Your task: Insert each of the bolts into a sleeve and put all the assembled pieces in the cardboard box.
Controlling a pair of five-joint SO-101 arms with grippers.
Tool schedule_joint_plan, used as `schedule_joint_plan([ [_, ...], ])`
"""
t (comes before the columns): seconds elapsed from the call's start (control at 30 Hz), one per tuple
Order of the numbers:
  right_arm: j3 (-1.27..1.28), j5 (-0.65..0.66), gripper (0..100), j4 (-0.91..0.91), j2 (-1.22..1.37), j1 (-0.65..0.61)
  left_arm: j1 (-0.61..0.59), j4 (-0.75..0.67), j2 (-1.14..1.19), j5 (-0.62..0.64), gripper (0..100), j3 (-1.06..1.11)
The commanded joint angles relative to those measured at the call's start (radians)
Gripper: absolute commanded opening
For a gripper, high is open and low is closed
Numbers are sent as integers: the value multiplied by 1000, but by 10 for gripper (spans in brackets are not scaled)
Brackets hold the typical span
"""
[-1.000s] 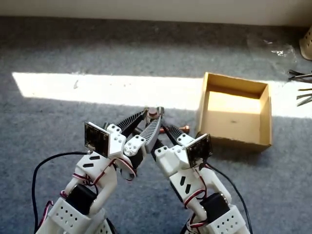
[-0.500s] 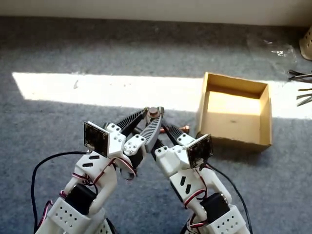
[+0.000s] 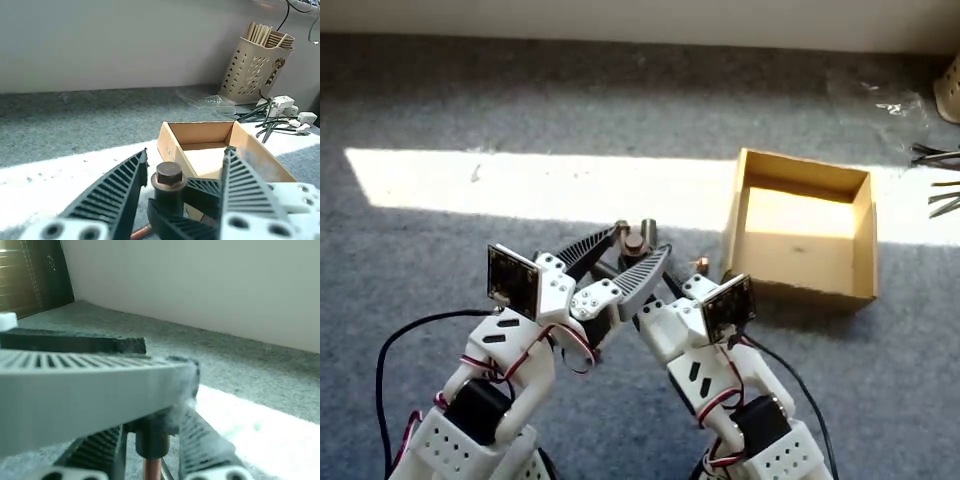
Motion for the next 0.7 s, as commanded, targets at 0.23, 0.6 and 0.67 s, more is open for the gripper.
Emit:
schedule_joint_plan([
  [0.23, -51, -6, 6, 93, -19, 131, 13, 11, -12, -160, 15, -107],
  [0.6, -170, 71, 6, 251, -18, 134, -272, 535, -2, -189, 5, -469],
  [0.67, -200, 71, 6, 282, -18, 142, -311, 628, -2, -193, 5, -515],
])
